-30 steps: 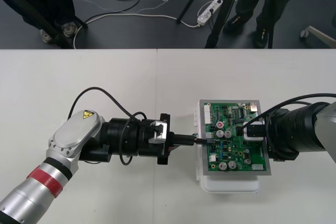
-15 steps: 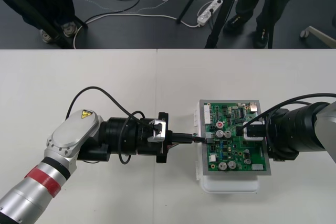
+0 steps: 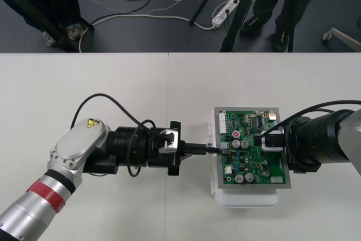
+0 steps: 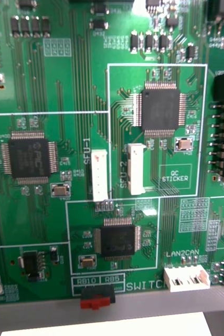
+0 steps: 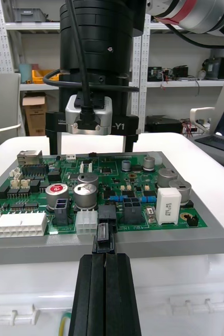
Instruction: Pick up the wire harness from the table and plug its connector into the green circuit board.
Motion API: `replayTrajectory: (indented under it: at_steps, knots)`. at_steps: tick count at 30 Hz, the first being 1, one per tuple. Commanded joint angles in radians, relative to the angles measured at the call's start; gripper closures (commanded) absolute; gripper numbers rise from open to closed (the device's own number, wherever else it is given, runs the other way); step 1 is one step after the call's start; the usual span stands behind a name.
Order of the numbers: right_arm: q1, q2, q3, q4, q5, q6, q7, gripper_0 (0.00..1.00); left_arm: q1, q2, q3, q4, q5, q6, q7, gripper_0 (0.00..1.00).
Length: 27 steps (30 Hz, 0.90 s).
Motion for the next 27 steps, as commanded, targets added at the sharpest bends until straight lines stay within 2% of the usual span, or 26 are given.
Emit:
replayTrajectory:
  at_steps: [1, 27]
  knots:
    - [-0.037, 0.025, 0.025, -0.034, 0.001, 0.004, -0.061, 0.0, 0.009, 0.005, -0.031, -0.04, -0.001, 0.024, -0.056, 1.0]
    - [-0.037, 0.025, 0.025, -0.034, -0.004, 0.007, -0.063, 0.0, 0.011, -0.018, -0.032, -0.049, -0.001, 0.048, -0.056, 1.0]
